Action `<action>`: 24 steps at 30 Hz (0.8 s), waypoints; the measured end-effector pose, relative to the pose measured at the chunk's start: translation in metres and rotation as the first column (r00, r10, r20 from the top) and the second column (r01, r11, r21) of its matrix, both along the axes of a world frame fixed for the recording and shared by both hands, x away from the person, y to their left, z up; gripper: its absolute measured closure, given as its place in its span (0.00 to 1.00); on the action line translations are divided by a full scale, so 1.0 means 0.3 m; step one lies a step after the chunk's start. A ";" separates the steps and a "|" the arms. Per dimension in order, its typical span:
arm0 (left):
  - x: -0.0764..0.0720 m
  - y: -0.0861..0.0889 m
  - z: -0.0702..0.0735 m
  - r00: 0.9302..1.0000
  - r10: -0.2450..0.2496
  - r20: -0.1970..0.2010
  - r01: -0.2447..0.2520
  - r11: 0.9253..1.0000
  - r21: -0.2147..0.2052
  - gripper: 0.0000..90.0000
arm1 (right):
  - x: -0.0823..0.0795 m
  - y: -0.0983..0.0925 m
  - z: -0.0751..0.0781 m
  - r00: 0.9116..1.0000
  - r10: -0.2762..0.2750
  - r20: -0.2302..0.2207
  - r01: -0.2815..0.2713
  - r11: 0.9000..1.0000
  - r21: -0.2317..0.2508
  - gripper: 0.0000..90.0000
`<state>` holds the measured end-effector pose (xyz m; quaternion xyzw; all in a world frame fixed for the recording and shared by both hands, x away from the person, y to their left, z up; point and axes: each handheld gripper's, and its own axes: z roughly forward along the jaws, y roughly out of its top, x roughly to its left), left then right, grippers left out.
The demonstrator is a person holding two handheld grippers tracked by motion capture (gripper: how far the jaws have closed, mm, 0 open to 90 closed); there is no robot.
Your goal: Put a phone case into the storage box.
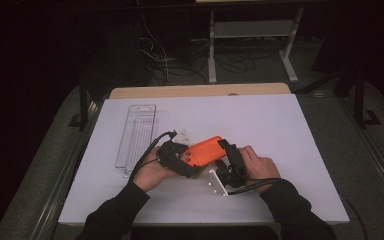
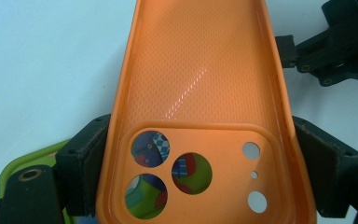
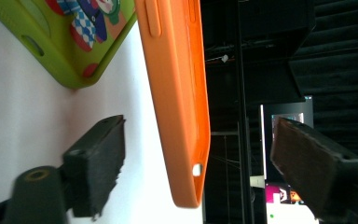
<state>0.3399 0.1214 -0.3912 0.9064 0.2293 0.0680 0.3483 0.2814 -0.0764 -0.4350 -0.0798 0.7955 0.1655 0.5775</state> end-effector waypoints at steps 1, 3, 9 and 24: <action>-0.001 -0.001 0.000 1.000 -0.001 0.000 0.001 1.000 -0.004 0.18 | -0.001 0.001 0.001 1.000 0.003 0.006 -0.003 1.000 -0.005 0.23; -0.004 -0.003 0.000 1.000 -0.001 0.004 0.001 1.000 -0.009 0.18 | -0.005 0.004 0.002 1.000 0.000 0.001 0.000 1.000 -0.019 0.26; -0.008 -0.008 0.002 1.000 -0.022 0.008 0.022 1.000 -0.015 0.18 | -0.010 0.013 -0.008 1.000 0.003 0.014 -0.003 1.000 -0.006 0.37; -0.008 -0.007 0.002 1.000 -0.023 0.010 0.024 1.000 -0.011 0.18 | -0.025 0.019 -0.014 0.999 0.036 0.002 -0.036 0.999 -0.034 0.70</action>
